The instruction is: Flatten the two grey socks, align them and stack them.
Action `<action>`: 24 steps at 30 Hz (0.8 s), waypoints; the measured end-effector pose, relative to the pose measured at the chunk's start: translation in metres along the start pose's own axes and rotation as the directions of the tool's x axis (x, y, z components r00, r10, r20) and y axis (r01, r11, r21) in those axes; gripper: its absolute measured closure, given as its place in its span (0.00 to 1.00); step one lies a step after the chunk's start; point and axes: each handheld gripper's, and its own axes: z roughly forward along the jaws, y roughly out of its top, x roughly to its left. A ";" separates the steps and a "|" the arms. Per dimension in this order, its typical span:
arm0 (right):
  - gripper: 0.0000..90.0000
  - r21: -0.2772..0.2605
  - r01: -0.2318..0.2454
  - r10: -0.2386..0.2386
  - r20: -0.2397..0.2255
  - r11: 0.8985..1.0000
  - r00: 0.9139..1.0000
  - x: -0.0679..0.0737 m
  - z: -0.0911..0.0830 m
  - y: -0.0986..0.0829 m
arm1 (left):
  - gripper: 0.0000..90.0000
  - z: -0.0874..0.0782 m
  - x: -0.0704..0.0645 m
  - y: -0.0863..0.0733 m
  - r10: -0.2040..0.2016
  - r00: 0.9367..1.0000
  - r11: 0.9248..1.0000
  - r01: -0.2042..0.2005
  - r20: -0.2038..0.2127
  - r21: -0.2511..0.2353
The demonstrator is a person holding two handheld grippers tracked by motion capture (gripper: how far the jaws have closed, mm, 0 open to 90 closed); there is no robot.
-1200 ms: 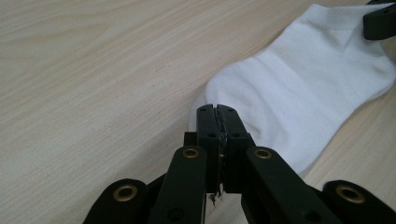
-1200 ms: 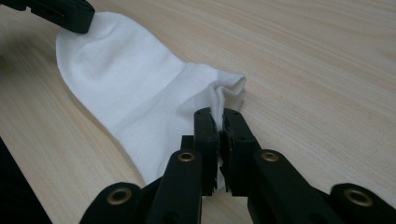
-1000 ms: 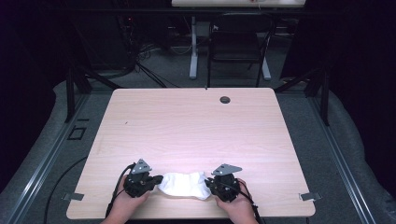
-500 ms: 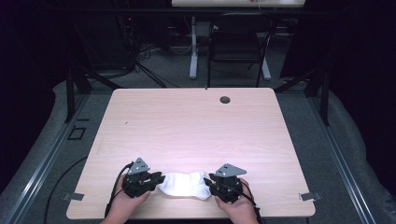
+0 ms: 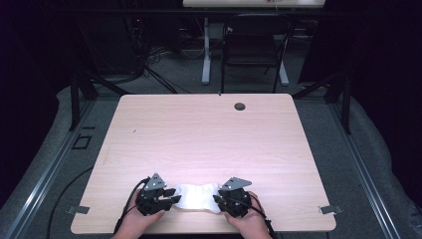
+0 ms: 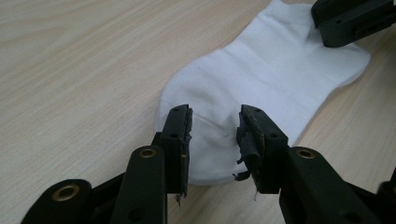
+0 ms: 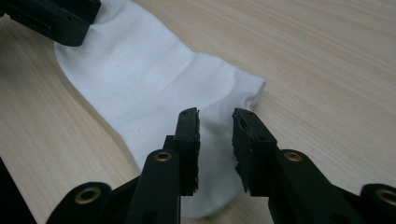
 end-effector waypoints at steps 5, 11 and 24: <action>0.79 0.021 0.005 -0.005 -0.003 1.000 1.000 0.000 0.002 -0.004 | 0.70 0.003 0.001 -0.004 -0.001 1.000 1.000 0.001 0.009 0.016; 0.81 0.029 0.013 -0.013 0.000 1.000 1.000 0.001 0.002 -0.006 | 0.71 0.004 0.002 -0.006 0.010 1.000 1.000 -0.010 0.009 0.015; 0.82 0.017 -0.011 0.011 0.009 1.000 1.000 -0.014 0.009 0.001 | 0.70 0.014 0.007 0.001 -0.023 1.000 1.000 0.023 0.000 -0.013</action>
